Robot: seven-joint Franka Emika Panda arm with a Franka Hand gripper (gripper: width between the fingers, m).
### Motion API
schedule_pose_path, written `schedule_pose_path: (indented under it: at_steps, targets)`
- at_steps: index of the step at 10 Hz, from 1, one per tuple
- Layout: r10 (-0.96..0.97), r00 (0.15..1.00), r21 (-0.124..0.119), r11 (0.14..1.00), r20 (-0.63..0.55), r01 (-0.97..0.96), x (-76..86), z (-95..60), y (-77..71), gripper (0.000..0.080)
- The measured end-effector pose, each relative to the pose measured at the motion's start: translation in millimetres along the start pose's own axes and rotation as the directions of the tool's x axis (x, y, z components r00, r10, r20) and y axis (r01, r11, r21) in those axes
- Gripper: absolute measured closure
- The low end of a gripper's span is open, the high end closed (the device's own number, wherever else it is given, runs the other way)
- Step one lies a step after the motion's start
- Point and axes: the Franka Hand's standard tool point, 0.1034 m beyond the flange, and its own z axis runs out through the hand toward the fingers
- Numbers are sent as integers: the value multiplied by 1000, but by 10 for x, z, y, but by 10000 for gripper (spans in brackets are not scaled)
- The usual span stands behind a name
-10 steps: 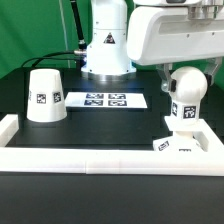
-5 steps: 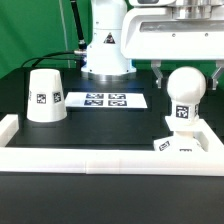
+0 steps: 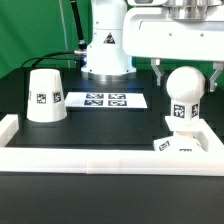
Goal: Assemble lamp
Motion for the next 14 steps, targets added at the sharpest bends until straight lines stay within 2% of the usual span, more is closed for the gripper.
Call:
schedule_pose_path:
  at_steps: [1,4,7,9,10,11,13,14]
  targets:
    - [36,999,0,999,0,-36,-2,0,0,222]
    - [413,911,8,911,17,-413,-61,13,-8,222]
    - [723,687,10,688,66,-725,-85,16,-43,220]
    - [761,644,0,646,77,-763,-91,11,-69,220]
    - [768,635,4,637,80,-771,-88,11,-80,210]
    - [748,658,6,660,80,-751,-90,17,-79,121]
    - [631,772,8,774,80,-633,-77,7,-96,104]
    - [512,855,16,857,81,-514,-47,12,-92,104]
